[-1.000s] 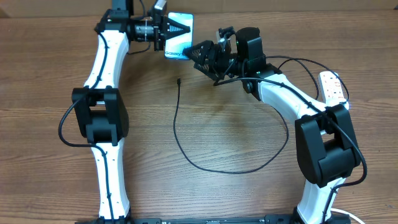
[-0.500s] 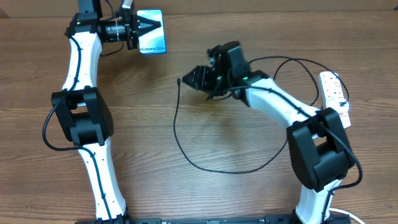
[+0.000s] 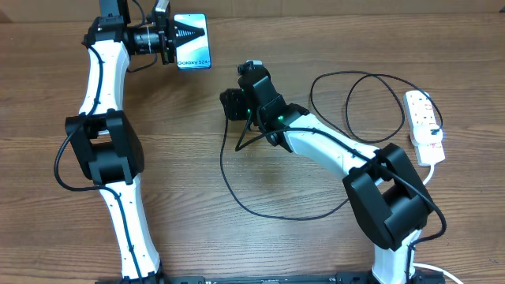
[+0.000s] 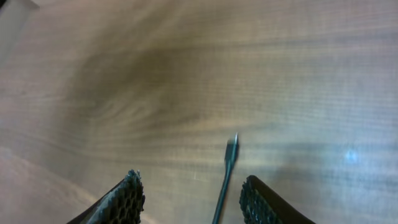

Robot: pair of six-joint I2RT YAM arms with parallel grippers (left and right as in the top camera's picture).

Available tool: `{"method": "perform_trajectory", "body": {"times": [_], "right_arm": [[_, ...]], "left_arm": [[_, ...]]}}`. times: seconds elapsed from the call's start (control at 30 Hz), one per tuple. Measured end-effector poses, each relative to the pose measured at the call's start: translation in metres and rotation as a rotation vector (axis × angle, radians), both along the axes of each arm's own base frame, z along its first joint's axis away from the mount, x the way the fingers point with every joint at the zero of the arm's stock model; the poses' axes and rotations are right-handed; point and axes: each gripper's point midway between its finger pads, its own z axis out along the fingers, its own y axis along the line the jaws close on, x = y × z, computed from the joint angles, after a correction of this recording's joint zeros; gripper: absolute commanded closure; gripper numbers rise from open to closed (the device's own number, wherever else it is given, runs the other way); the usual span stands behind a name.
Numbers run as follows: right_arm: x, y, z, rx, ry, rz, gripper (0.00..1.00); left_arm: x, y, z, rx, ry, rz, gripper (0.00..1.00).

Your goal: Plug charger to phone and switch on socket

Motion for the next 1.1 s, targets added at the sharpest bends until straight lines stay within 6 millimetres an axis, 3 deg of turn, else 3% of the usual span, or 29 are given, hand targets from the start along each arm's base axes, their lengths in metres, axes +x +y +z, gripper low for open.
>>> {"method": "perform_trajectory", "body": {"times": [0.33,0.6,0.93,1.1], "right_arm": [[0.018,0.009,-0.041,-0.048,-0.077,0.033,0.48],[0.017,0.005,-0.086,-0.113,-0.042,0.041,0.50],[0.015,0.015,-0.090,-0.115,-0.062,0.066,0.65],[0.012,0.017,-0.092,-0.140,-0.073,0.078,0.66]], "left_arm": [[0.000,0.000,0.000,-0.001,0.005,0.000,0.96],[-0.002,0.000,-0.001,0.002,0.002,-0.003,0.96],[-0.002,0.000,-0.001,0.002,0.000,-0.004,0.96],[-0.002,0.000,-0.001,0.002,-0.001,-0.004,0.96]]}}
